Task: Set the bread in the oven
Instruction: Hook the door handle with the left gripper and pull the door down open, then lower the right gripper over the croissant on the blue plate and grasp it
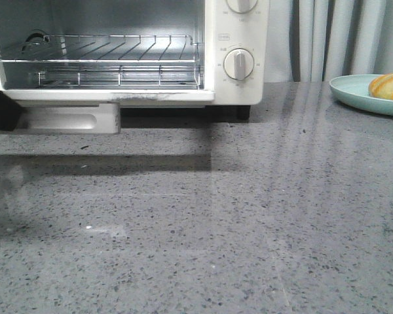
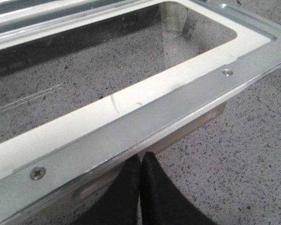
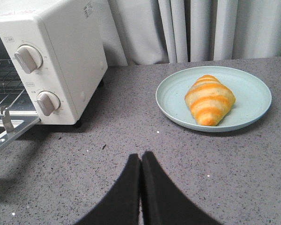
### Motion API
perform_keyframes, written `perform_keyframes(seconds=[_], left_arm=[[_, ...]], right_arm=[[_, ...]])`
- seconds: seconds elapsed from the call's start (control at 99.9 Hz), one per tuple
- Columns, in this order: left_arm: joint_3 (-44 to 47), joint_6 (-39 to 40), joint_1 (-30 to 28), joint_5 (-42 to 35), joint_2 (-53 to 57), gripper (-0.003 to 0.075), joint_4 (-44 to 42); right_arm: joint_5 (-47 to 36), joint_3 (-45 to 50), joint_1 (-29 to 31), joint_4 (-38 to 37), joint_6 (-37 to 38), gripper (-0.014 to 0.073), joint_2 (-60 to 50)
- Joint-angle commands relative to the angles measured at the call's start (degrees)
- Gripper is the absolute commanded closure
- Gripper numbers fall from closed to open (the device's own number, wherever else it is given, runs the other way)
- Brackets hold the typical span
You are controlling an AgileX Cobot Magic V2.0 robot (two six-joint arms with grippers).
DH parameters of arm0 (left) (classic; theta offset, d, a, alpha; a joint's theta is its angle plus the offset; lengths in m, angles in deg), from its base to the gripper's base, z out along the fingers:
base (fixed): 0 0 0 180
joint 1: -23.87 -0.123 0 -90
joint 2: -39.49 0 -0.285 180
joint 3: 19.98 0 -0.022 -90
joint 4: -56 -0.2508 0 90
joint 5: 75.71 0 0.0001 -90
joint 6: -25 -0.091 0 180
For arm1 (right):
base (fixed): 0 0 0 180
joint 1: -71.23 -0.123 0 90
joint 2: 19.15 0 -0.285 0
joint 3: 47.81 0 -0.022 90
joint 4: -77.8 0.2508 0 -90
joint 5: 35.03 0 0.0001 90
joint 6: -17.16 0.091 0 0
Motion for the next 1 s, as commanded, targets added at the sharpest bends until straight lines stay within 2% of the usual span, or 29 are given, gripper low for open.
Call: perform_keyframes(seconds=[0.0, 0.23, 0.48, 0.571, 0.721, 0.771, 0.991], left_arm=[[-1.3, 0.2, 0.1, -4.0, 1.3, 0.0742, 1.8], [-1.0, 0.2, 0.1, -0.5, 7.6, 0.0742, 1.8], [-1.0, 0.2, 0.1, 2.8, 19.0, 0.0742, 1.8], [-1.0, 0.4, 0.1, 4.0, 23.1, 0.0742, 1.8], [-1.0, 2.3, 0.1, 4.6, 28.9, 0.0742, 1.8], [-1.0, 2.3, 0.1, 5.0, 30.5, 0.0742, 1.8], [-1.0, 2.3, 0.1, 5.4, 34.0, 0.0742, 1.8]], right_arm=[[-4.6, -1.6, 0.1, -0.4, -0.5, 0.0652, 1.0], [-3.6, -6.7, 0.1, -0.1, -0.5, 0.0652, 4.5], [4.8, -24.8, 0.7, -6.6, -0.5, 0.0643, 22.5], [8.4, -31.7, 2.7, -7.7, -0.5, 0.0571, 30.1], [13.0, -39.3, 9.1, -4.4, -0.5, 0.0349, 41.9], [13.0, -40.6, 11.0, -2.8, -0.5, 0.0298, 45.9], [5.8, -40.9, 14.3, -2.3, -0.5, 0.0287, 59.2]])
